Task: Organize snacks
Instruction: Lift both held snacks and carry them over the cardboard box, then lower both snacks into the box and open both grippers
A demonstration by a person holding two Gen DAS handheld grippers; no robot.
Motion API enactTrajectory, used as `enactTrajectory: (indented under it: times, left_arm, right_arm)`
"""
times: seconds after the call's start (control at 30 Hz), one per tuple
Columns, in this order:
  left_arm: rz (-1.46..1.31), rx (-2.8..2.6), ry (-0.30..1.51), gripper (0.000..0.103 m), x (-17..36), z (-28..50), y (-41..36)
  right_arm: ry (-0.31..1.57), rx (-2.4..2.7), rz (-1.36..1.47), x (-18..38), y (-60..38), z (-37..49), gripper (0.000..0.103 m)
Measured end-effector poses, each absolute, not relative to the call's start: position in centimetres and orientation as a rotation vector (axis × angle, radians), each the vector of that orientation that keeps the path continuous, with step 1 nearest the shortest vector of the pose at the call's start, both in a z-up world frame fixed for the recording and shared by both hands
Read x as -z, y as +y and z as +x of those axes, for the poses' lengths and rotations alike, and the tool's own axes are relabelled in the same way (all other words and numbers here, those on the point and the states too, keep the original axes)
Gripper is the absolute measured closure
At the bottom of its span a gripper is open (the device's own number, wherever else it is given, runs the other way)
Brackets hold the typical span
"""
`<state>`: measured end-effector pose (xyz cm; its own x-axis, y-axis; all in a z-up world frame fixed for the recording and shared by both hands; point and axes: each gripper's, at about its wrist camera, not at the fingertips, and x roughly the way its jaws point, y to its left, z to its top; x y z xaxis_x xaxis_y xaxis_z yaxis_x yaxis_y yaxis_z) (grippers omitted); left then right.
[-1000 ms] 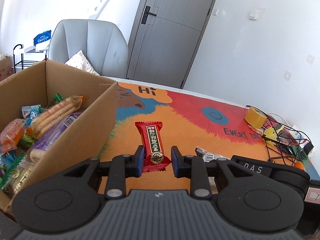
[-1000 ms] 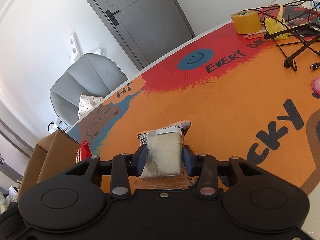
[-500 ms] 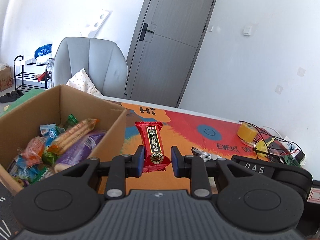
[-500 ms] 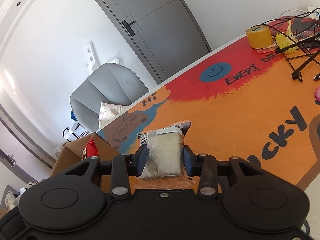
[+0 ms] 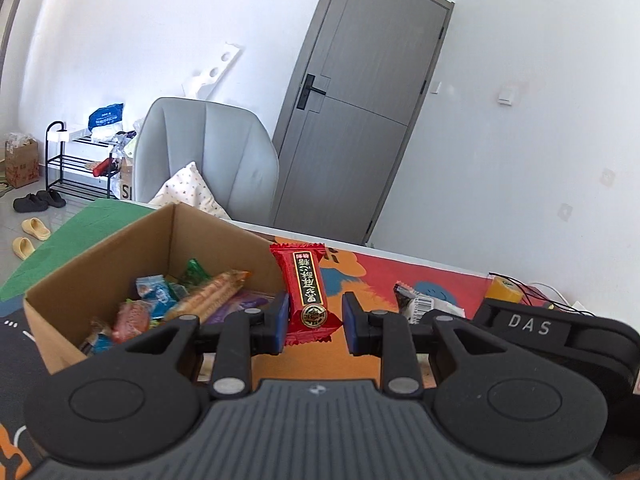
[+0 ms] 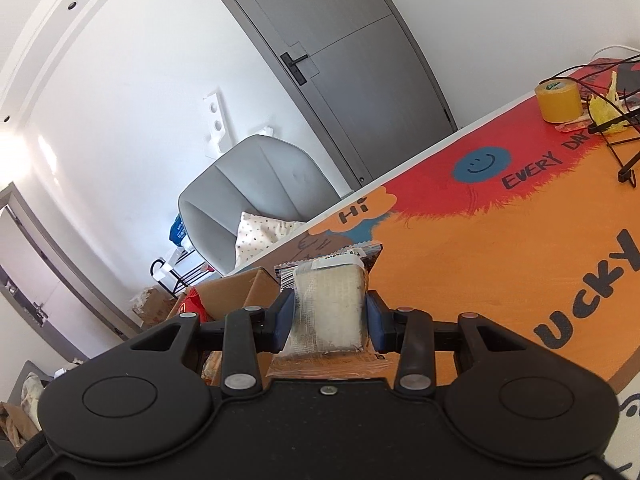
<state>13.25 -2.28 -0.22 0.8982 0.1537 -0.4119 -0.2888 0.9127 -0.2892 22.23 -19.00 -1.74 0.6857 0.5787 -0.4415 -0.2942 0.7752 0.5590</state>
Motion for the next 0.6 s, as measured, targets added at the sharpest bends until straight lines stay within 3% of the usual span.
enactTrajectory:
  times: [0.6]
  left_arm:
    - [-0.44, -0.326, 0.442, 0.072, 1.6, 11.8, 3.7]
  right_arm:
    - [0.64, -0.589, 0.425, 0.4, -13.5, 20.4, 0.065]
